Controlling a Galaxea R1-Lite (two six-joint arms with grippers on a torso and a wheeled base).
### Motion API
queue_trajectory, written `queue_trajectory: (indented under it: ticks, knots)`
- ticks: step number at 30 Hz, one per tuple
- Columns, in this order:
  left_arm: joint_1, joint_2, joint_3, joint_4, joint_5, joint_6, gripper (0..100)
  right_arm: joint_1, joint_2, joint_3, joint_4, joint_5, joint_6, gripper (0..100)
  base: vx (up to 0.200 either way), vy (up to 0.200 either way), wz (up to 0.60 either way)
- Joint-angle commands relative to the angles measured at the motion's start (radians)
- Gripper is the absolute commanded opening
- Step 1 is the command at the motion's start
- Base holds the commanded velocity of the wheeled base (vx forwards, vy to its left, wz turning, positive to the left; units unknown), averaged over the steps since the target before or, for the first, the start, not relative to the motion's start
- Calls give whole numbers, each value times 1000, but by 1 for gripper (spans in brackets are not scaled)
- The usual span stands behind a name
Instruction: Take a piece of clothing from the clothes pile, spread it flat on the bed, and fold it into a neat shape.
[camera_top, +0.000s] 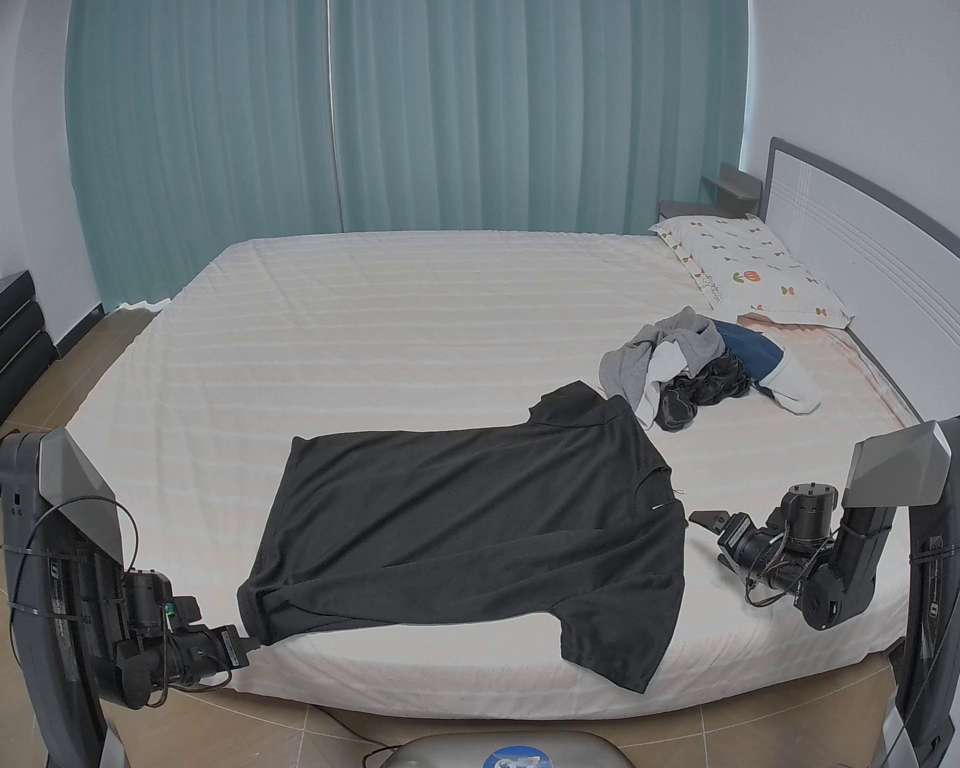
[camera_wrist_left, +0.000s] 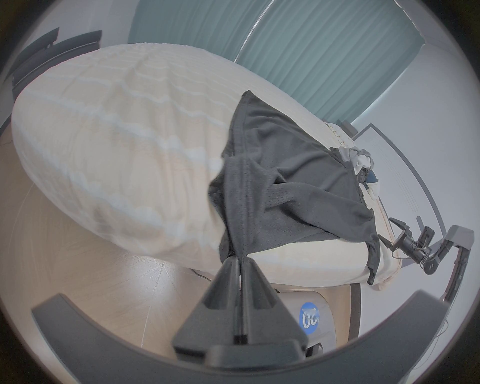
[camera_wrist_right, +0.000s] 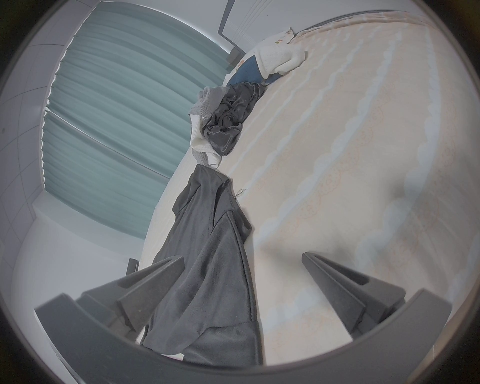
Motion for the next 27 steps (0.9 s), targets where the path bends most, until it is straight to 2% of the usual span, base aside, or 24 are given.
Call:
queue_trajectory:
  ticks: [1, 3, 4, 6, 7, 9, 10, 16, 22, 24, 27]
  knots:
    - [38, -25, 14, -18, -8, -9, 0, 10, -17, 42, -25, 6, -13, 100, 0, 0, 0]
    - [45, -25, 14, -18, -10, -15, 0, 10, -28, 67, -44, 10, -25, 100, 0, 0, 0]
    - [56, -27, 12, -18, -13, -32, 0, 13, -46, 131, -58, 39, -82, 100, 0, 0, 0]
    - [57, -28, 12, -18, -13, -38, 0, 13, -51, 149, -58, 53, -108, 100, 0, 0, 0]
    - [62, -33, 12, -18, -13, -60, 0, 13, -54, 182, -58, 84, -148, 100, 0, 0, 0]
    - [62, -34, 11, -18, -13, -78, 0, 19, -51, 194, -59, 101, -166, 100, 0, 0, 0]
    - [62, -50, 6, -18, -13, -124, 0, 37, -45, 195, -58, 112, -181, 100, 0, 0, 0]
    - [56, -117, -6, -18, -13, -279, 0, 97, 1, 166, -53, 105, -189, 100, 0, 0, 0]
    - [59, -142, -31, -18, -11, -359, 0, 114, -3, 180, -48, 102, -200, 100, 0, 0, 0]
    - [61, -163, -41, -18, -11, -411, 0, 131, 3, 200, -55, 101, -232, 100, 0, 0, 0]
    - [61, -177, -41, -18, -11, -437, 0, 135, 1, 212, -55, 101, -244, 100, 0, 0, 0]
